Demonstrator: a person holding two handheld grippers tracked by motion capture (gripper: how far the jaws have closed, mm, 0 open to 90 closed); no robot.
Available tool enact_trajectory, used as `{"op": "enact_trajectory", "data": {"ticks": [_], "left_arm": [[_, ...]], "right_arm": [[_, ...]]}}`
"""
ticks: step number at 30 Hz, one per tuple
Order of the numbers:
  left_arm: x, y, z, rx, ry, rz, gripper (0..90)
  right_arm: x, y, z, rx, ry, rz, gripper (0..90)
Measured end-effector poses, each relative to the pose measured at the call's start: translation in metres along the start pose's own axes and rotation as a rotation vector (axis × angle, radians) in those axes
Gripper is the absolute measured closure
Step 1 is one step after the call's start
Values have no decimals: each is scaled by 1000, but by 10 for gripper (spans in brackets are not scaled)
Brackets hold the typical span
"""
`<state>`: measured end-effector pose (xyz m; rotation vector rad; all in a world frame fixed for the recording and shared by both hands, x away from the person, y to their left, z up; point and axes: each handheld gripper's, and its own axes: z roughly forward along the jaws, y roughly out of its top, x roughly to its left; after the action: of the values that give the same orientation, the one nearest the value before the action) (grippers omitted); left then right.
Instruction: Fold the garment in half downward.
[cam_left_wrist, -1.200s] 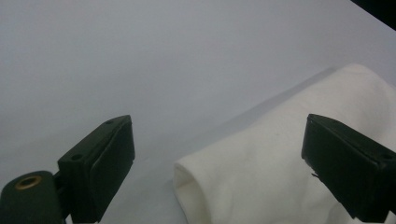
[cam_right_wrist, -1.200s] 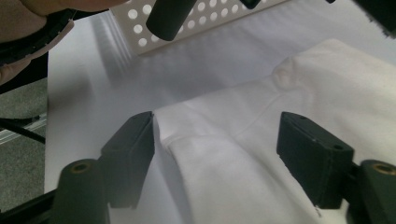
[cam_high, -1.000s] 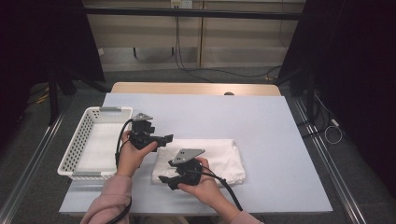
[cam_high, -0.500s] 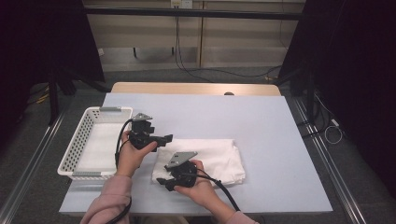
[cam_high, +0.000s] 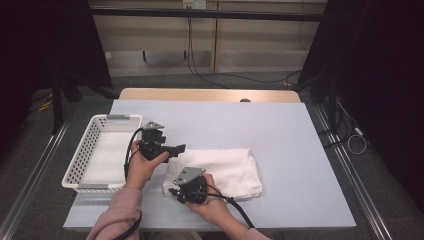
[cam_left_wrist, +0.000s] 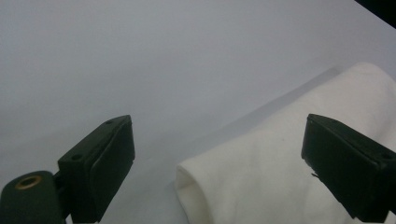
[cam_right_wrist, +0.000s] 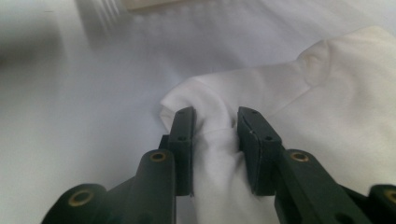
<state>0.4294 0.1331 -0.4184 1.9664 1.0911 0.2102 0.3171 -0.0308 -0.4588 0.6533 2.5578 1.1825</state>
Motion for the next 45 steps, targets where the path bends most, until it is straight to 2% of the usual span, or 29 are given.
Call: {"op": "enact_trajectory", "data": {"ticks": [2,3,4,5,6,7,8,11,12,13,14,15,16,17,18,19,20,21,24,25,27,28,29,32,34,35,39,45], "left_arm": [[0,0,2,0,-3,2,101],[2,0,0,38,-2,50,106],[2,0,1,34,-2,44,109],[0,-1,4,14,-5,10,113],[-1,-2,5,16,-6,2,123],[0,-3,6,18,-5,5,140],[3,-2,5,58,0,54,163],[2,-5,10,57,8,33,249],[0,-6,12,46,10,13,281],[3,-6,11,86,14,53,294],[1,-8,14,69,14,10,304],[0,-8,15,77,18,6,329],[1,-9,16,102,13,27,354],[2,-9,16,122,26,48,357],[0,-11,20,107,35,21,382],[1,-11,19,140,35,41,413],[0,-13,22,129,45,11,417],[1,-13,22,166,42,40,441],[1,-16,24,174,56,36,494],[0,-17,24,165,74,11,538],[0,-18,23,168,76,-4,633],[0,-18,23,166,87,8,680],[0,-17,22,178,80,13,717],[-3,-16,24,188,88,17,805],[-3,-16,24,194,84,15,828],[-4,-16,24,194,90,-4,834],[1,-16,24,195,53,-33,844],[2,-16,23,196,47,-41,847]], "right_arm": [[0,0,0,0,-6,-3,741],[0,0,0,0,-11,-7,755],[0,0,0,-1,-13,-4,768],[0,0,0,-4,-24,3,781],[0,0,0,-3,-32,1,789],[0,-1,0,-2,-30,-9,793],[1,0,0,-4,-37,-10,798],[0,-1,0,-5,-33,-1,801],[0,-1,0,-5,-42,8,801],[1,-1,0,-9,-36,15,801],[0,-1,0,-7,-38,6,801],[0,-1,0,-11,-34,16,801],[0,-1,-1,-6,-35,17,801],[0,-1,0,-10,-33,17,801],[0,-1,-1,-6,-36,17,800],[0,-1,-1,-7,-34,19,800],[-1,-1,-1,-6,-32,18,800],[-1,-1,-1,-5,-25,16,799],[-1,-1,-1,-3,-26,20,800],[-1,-1,-1,-3,-25,21,800],[-1,-1,-1,-8,-21,14,800],[-1,-1,0,-7,-23,18,800],[-1,-1,-1,-2,-25,20,800],[0,-1,0,-9,-32,17,800],[0,-1,0,-9,-31,17,800],[-1,-1,-1,-4,-25,18,800],[-1,-1,-1,-8,-23,21,801],[-1,-1,-1,-10,-36,16,800]]}}
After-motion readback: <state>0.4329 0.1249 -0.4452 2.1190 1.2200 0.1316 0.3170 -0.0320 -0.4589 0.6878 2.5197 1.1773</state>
